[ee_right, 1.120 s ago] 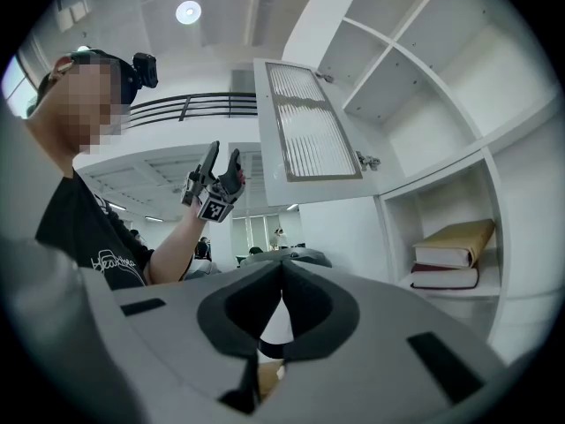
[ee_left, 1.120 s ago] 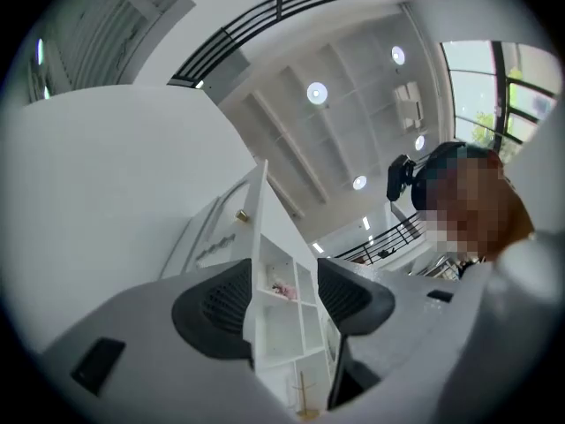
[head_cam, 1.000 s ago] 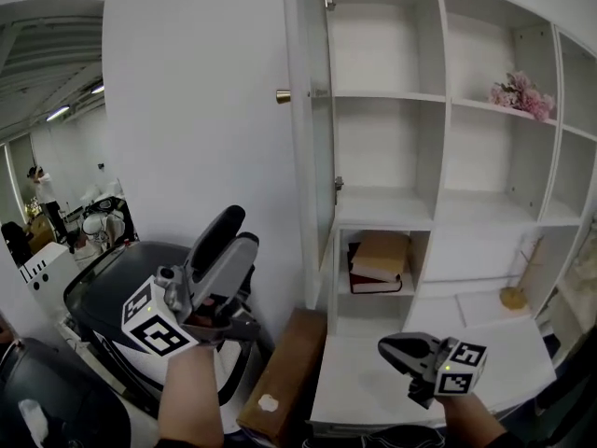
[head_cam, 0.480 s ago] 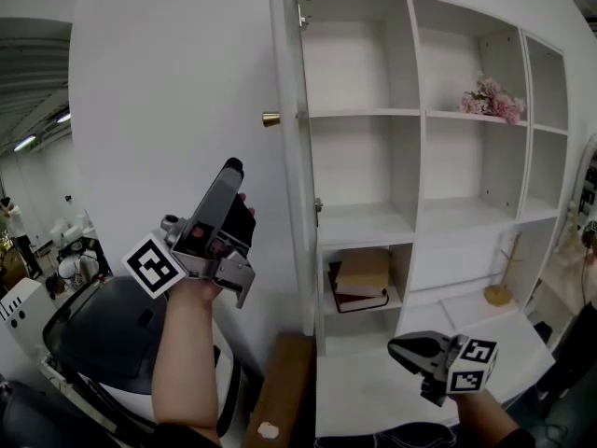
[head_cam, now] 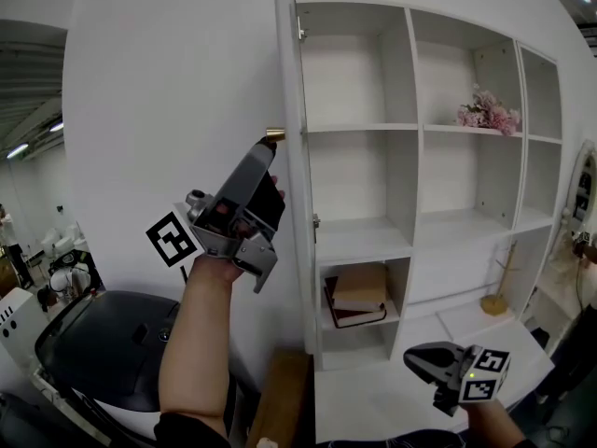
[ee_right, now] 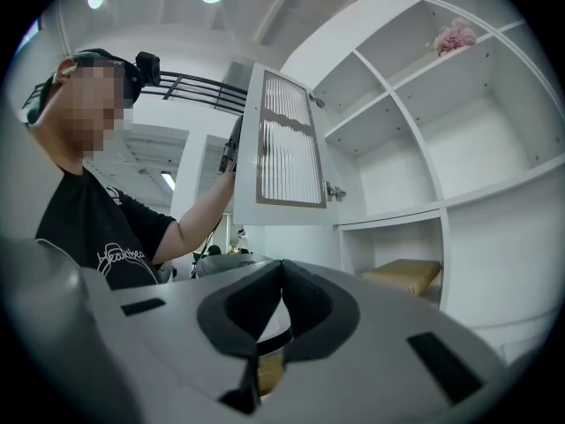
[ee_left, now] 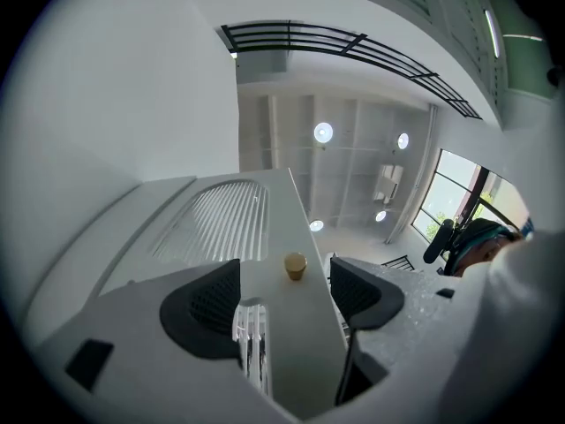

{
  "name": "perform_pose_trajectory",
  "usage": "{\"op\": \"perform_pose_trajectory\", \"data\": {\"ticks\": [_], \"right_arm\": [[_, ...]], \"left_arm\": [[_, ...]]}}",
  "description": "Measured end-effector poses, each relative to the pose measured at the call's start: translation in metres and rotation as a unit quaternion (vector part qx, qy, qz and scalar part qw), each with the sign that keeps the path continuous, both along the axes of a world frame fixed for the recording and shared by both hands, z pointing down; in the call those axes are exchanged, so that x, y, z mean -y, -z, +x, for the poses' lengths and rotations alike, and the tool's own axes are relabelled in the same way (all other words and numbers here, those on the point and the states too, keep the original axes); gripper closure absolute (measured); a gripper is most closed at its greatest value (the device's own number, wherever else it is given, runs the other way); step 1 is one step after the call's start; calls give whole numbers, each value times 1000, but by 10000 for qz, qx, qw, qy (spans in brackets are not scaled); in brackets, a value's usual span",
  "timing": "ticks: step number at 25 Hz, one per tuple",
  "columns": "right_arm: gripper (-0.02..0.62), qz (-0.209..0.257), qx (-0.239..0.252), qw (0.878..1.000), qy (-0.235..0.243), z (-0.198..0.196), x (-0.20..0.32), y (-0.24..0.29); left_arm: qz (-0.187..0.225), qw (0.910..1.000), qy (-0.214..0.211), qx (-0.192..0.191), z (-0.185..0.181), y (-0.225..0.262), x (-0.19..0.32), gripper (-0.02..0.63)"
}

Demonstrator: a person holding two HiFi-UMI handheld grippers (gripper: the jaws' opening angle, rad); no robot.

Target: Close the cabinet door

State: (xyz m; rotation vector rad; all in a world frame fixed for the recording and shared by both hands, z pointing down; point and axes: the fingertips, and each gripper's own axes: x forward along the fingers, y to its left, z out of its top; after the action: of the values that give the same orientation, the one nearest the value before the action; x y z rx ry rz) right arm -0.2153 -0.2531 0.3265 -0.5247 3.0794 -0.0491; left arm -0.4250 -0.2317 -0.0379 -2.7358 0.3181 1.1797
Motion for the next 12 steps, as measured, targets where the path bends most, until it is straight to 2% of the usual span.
{"op": "perform_pose_trajectory", "data": {"ticks": [8,11,12], "right_arm": [[588,-28,10,9998,-175,14,3,1],[588,-32,37,9998,-198,16,5,3],[588,-35,42,9998,-202,17,6,2]], "left_arm": [[1,9991,-419,-44,4,10,4,304],[75,9994,-329,-31,2,11,5,400],[106,9994,-319,-15,4,12,5,409]]}}
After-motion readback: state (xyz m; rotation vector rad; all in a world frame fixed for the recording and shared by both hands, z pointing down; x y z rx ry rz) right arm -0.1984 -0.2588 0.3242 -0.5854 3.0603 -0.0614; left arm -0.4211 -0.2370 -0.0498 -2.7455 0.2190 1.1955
